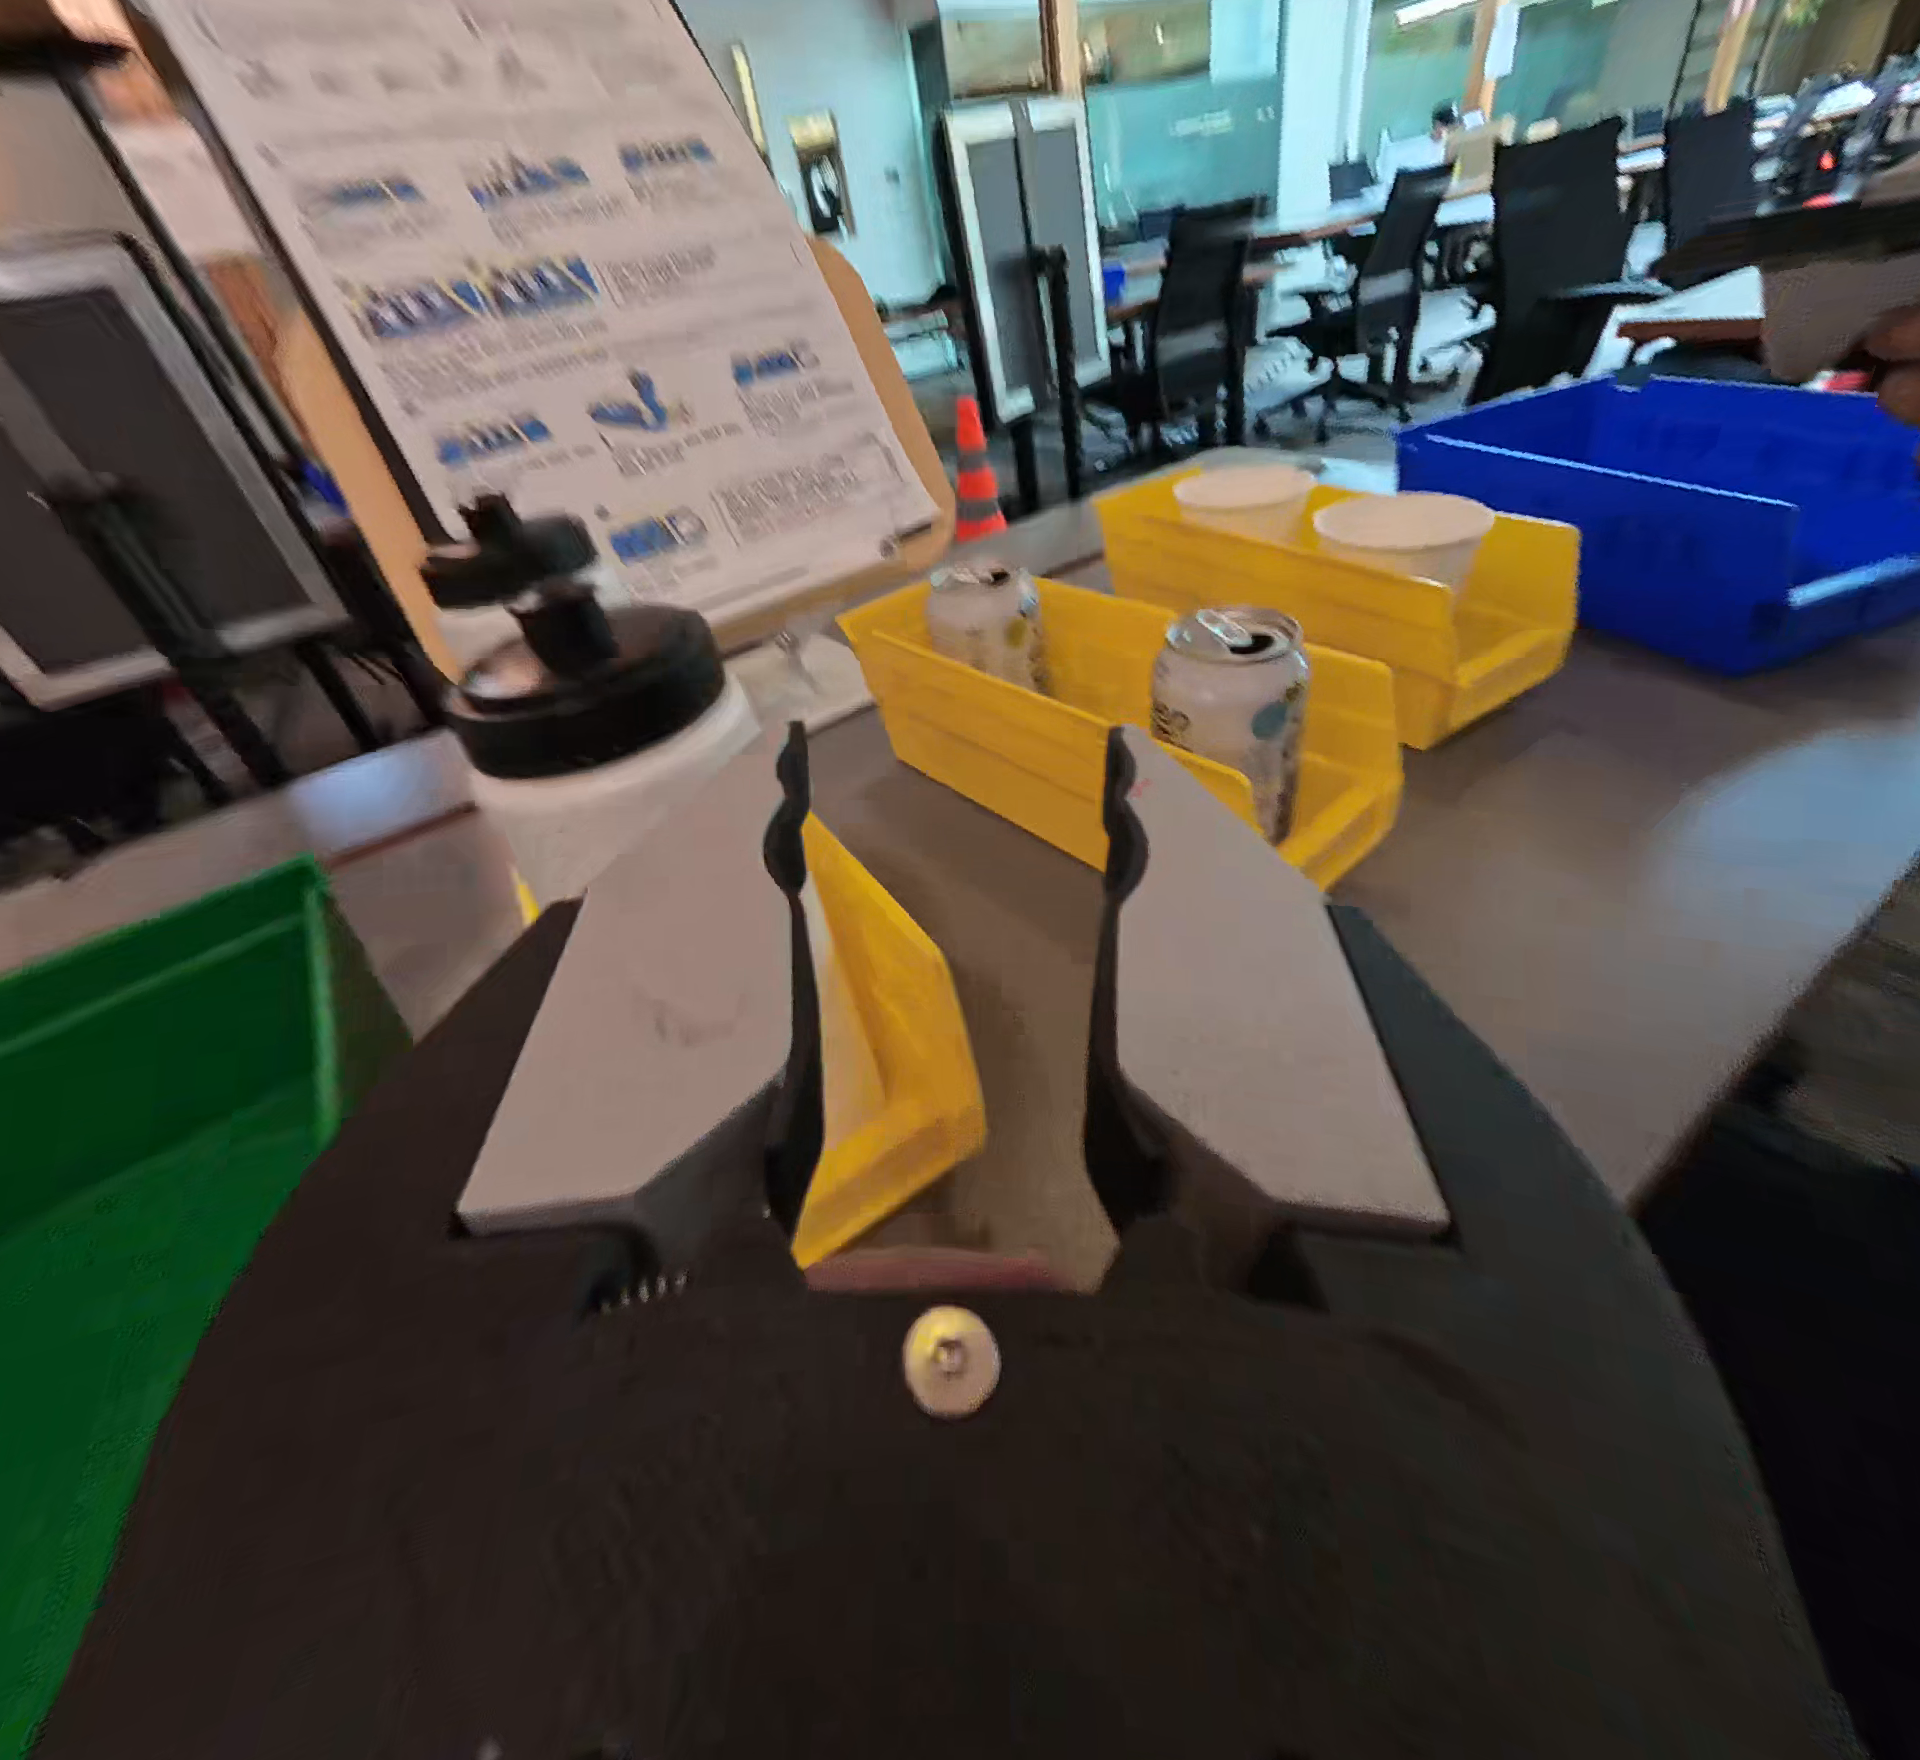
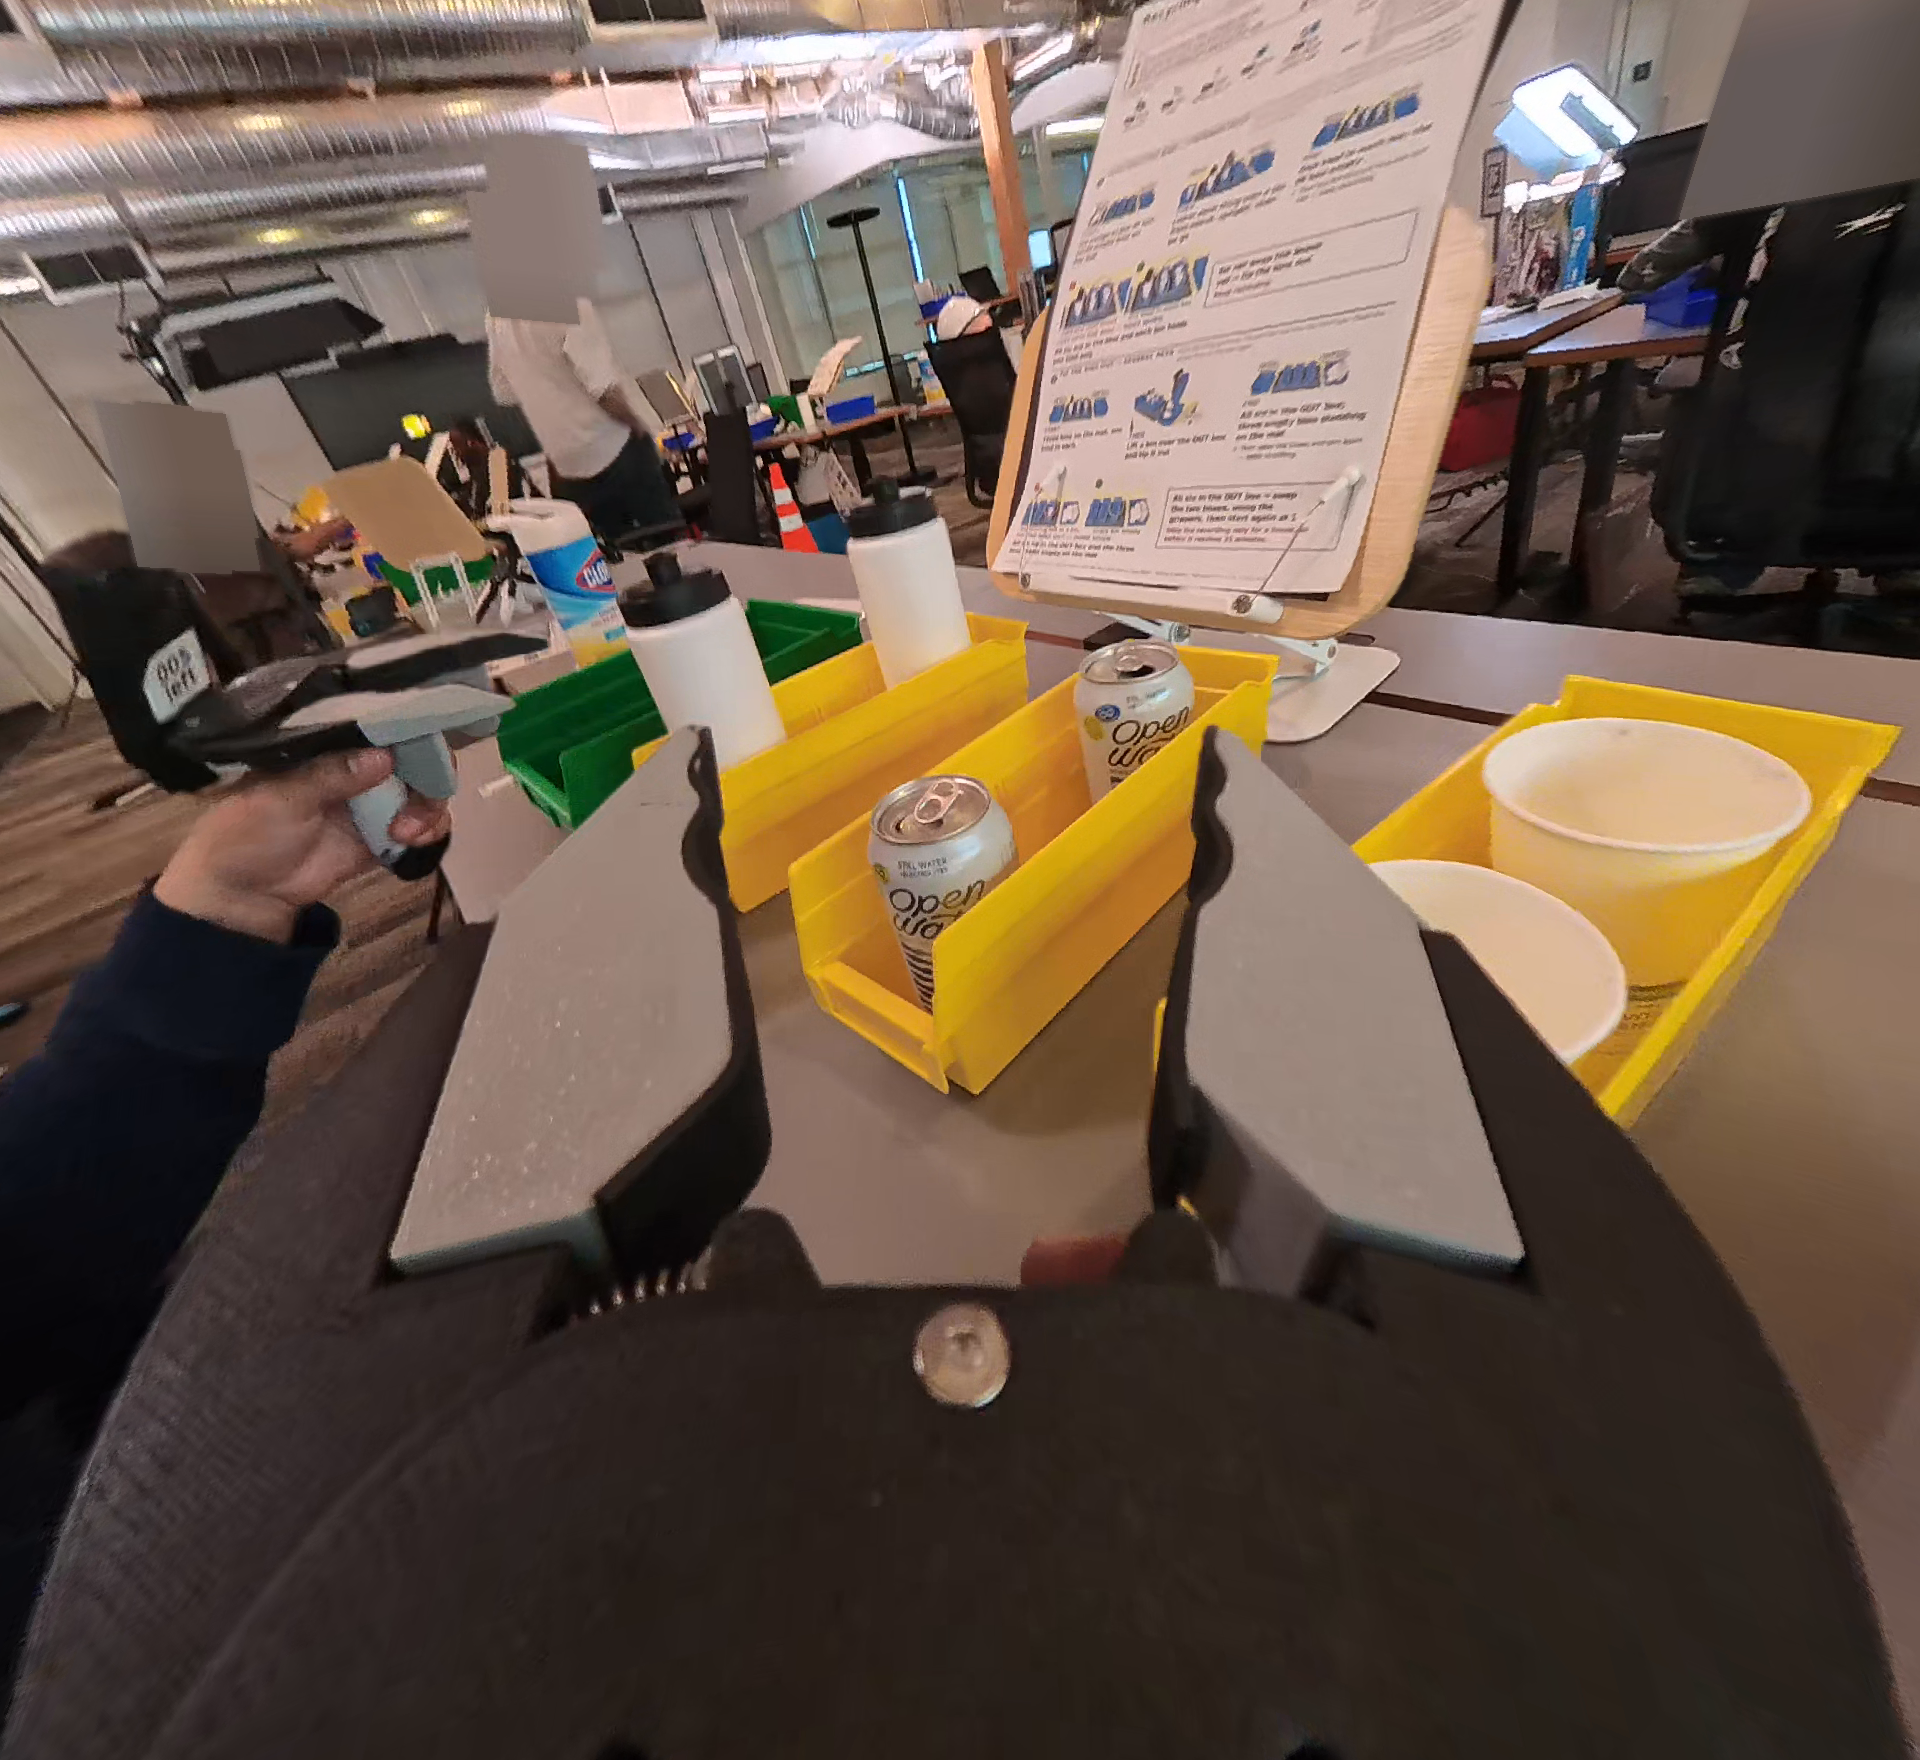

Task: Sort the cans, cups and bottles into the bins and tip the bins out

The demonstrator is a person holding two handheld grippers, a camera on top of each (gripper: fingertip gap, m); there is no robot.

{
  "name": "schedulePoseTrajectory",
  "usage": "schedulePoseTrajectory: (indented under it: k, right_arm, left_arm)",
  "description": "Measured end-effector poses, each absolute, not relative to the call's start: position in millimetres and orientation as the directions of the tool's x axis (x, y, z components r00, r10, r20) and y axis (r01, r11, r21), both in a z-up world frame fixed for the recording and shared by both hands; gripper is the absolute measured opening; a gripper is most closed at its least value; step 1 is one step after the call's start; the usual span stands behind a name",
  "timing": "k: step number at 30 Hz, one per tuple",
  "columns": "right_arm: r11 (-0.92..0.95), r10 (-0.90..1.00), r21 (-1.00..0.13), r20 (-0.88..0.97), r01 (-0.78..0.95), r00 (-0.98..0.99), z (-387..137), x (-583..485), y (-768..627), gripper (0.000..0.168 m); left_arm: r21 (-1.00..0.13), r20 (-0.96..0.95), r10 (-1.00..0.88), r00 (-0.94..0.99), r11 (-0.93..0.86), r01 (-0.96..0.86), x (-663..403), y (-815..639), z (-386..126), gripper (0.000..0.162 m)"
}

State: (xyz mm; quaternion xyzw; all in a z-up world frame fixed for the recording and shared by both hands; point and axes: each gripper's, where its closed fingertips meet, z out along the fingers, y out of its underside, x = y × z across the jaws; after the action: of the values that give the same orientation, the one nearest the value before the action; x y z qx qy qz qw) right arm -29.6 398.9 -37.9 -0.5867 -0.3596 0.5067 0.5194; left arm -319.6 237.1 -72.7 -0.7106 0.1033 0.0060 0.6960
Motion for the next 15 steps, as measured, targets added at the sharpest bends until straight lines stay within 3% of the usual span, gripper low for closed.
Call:
schedulePoseTrajectory:
  k: [6,8,12,15]
  right_arm:
    - [-0.212,0.962,-0.977,-0.205,0.020,0.182,-63.5,-58.9,387.0,0.086]
    - [-0.203,0.975,-0.972,-0.189,0.120,0.119,-80.5,-71.4,373.6,0.069]
    - [-0.057,0.986,-0.920,-0.113,0.387,-0.123,-135.5,-101.9,321.2,0.062]
    - [0.000,0.987,-0.841,-0.085,0.541,-0.133,-185.9,-129.0,308.4,0.059]
  left_arm:
    - [-0.992,-0.077,-0.156,0.985,-0.088,-0.091,-319.0,245.9,-90.4,0.052]
    - [-0.989,-0.039,-0.179,0.983,-0.134,-0.064,-318.9,248.1,-100.7,0.050]
    - [-0.968,0.043,-0.260,0.965,-0.250,-0.024,-308.6,252.5,-124.7,0.052]
    - [-0.957,0.070,-0.261,0.963,-0.291,-0.009,-308.4,259.3,-138.5,0.053]
